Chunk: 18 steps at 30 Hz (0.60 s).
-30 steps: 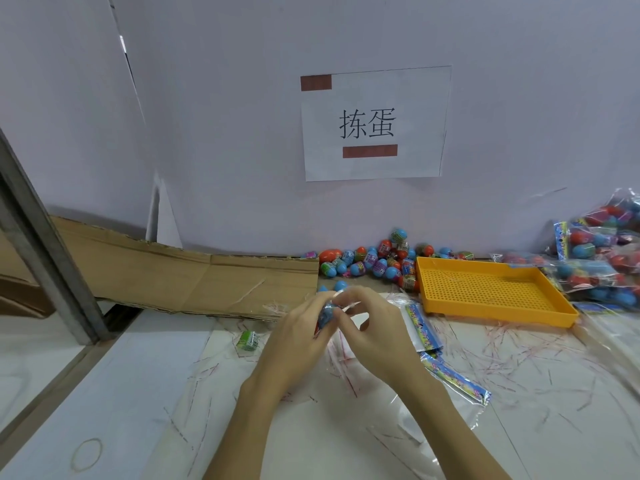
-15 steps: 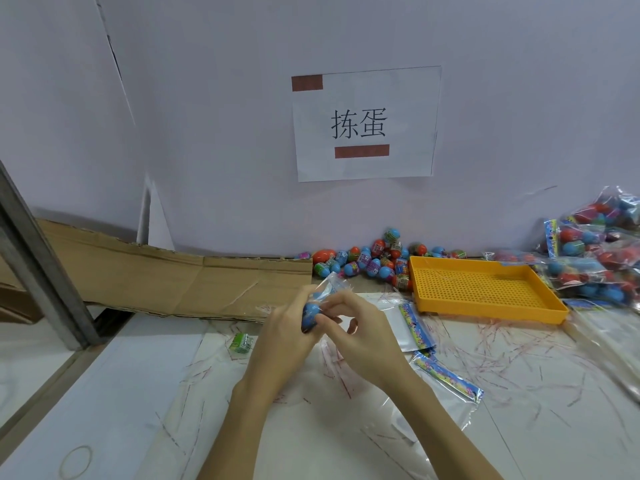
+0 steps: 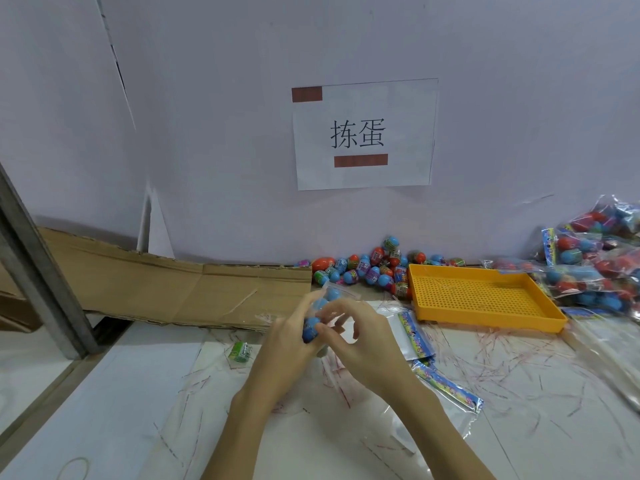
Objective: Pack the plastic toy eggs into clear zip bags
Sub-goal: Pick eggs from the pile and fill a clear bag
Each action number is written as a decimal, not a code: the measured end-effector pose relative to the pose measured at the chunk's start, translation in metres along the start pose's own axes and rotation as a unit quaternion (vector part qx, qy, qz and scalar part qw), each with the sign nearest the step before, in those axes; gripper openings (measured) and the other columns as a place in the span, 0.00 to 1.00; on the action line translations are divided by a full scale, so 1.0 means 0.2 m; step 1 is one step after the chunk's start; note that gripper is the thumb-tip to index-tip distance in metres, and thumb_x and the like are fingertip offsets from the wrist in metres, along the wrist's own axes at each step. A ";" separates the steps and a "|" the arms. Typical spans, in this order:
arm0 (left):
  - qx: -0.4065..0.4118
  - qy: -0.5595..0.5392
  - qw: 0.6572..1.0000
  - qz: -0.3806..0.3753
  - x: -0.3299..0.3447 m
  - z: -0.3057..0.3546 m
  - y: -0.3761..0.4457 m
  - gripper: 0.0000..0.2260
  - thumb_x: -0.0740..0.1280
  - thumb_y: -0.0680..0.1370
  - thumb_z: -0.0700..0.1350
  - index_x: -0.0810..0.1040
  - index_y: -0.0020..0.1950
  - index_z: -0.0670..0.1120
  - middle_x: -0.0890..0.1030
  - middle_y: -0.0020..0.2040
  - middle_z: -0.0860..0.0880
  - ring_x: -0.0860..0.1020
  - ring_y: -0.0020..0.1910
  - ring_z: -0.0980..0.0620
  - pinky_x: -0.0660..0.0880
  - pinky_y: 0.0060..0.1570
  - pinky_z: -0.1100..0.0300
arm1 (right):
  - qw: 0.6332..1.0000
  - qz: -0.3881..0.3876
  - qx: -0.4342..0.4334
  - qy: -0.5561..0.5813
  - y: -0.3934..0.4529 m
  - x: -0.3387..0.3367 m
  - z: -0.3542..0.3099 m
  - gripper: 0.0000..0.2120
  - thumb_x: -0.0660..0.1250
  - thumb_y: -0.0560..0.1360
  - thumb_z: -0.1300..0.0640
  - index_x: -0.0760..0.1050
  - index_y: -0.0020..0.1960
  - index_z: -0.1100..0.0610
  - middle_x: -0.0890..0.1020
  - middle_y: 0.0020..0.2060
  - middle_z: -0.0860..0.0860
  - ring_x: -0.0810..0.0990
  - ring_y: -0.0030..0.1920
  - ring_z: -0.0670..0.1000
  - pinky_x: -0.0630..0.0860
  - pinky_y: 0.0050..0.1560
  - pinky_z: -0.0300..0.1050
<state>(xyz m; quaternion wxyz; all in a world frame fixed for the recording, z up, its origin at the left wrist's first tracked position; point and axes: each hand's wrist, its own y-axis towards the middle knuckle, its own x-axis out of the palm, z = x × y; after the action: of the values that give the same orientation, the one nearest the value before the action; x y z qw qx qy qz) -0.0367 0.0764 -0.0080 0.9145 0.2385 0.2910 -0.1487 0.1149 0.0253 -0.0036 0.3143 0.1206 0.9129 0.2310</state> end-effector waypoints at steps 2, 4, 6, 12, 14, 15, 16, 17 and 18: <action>0.005 -0.012 1.000 -0.008 0.00 0.01 -0.01 0.32 0.72 0.80 0.47 0.63 0.81 0.61 0.84 0.61 0.55 0.83 0.54 0.58 0.82 0.57 0.57 | 1.000 -0.012 0.003 0.004 0.00 0.00 0.00 0.03 0.70 0.78 0.48 0.79 0.51 0.44 0.81 0.46 0.36 0.76 0.50 0.41 0.71 0.47 0.30; 0.005 -0.019 1.000 -0.012 0.00 0.02 -0.01 0.35 0.73 0.80 0.45 0.61 0.81 0.62 0.83 0.64 0.55 0.83 0.57 0.57 0.81 0.59 0.57 | 1.000 -0.026 0.012 0.003 0.00 0.00 0.00 0.03 0.69 0.79 0.48 0.78 0.51 0.45 0.80 0.46 0.37 0.74 0.52 0.39 0.70 0.48 0.29; 0.002 -0.030 0.999 -0.015 0.00 0.02 -0.01 0.37 0.74 0.78 0.47 0.59 0.82 0.62 0.80 0.68 0.56 0.81 0.60 0.55 0.81 0.60 0.56 | 1.000 -0.023 0.020 -0.003 -0.01 0.01 0.00 0.02 0.69 0.79 0.49 0.78 0.51 0.46 0.81 0.46 0.39 0.73 0.52 0.37 0.69 0.49 0.26; -0.002 -0.028 0.999 -0.027 0.01 0.02 0.00 0.25 0.75 0.77 0.51 0.71 0.72 0.58 0.82 0.60 0.55 0.82 0.57 0.53 0.82 0.57 0.51 | 0.996 0.033 0.025 -0.074 0.00 0.00 0.03 0.04 0.67 0.80 0.46 0.79 0.53 0.43 0.76 0.42 0.31 0.72 0.52 0.37 0.67 0.45 0.27; -0.002 -0.010 1.000 -0.028 0.01 0.02 0.00 0.20 0.73 0.79 0.51 0.73 0.70 0.58 0.82 0.56 0.55 0.82 0.54 0.54 0.82 0.56 0.53 | 0.996 0.031 0.005 -0.078 0.00 -0.01 0.03 0.07 0.66 0.80 0.45 0.80 0.54 0.44 0.80 0.43 0.36 0.74 0.50 0.38 0.68 0.45 0.27; -0.005 -0.016 0.999 -0.031 0.01 0.02 0.00 0.20 0.72 0.80 0.52 0.72 0.70 0.58 0.82 0.55 0.55 0.82 0.53 0.55 0.82 0.55 0.54 | 0.997 0.033 -0.002 -0.076 0.00 -0.01 0.03 0.08 0.65 0.80 0.44 0.80 0.56 0.44 0.82 0.44 0.38 0.75 0.49 0.38 0.69 0.45 0.27; -0.010 -0.028 0.999 -0.032 0.01 0.01 0.00 0.20 0.72 0.79 0.54 0.72 0.69 0.58 0.82 0.54 0.55 0.82 0.51 0.56 0.82 0.54 0.56 | 0.997 0.039 -0.003 -0.070 0.00 -0.01 0.03 0.09 0.65 0.80 0.45 0.80 0.58 0.44 0.82 0.45 0.39 0.76 0.49 0.38 0.70 0.45 0.27; -0.016 -0.042 0.999 -0.031 0.00 0.01 0.00 0.20 0.71 0.78 0.56 0.72 0.68 0.58 0.82 0.53 0.54 0.82 0.51 0.56 0.82 0.52 0.57 | 0.997 0.045 0.000 -0.062 0.00 -0.02 0.02 0.09 0.65 0.80 0.46 0.78 0.59 0.44 0.82 0.46 0.40 0.77 0.50 0.37 0.71 0.46 0.26; -0.024 -0.054 0.998 -0.028 0.00 0.01 0.00 0.21 0.71 0.76 0.59 0.73 0.67 0.57 0.82 0.53 0.54 0.82 0.50 0.56 0.82 0.51 0.59 | 0.997 0.051 0.001 -0.053 0.00 -0.02 0.02 0.09 0.66 0.81 0.48 0.77 0.60 0.43 0.81 0.47 0.38 0.77 0.51 0.35 0.71 0.47 0.25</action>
<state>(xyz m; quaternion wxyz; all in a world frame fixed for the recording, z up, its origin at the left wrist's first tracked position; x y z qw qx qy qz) -0.0358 0.0751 -0.0060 0.9299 0.1999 0.2510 -0.1799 0.1209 0.0258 -0.0038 0.3497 0.1791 0.8879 0.2394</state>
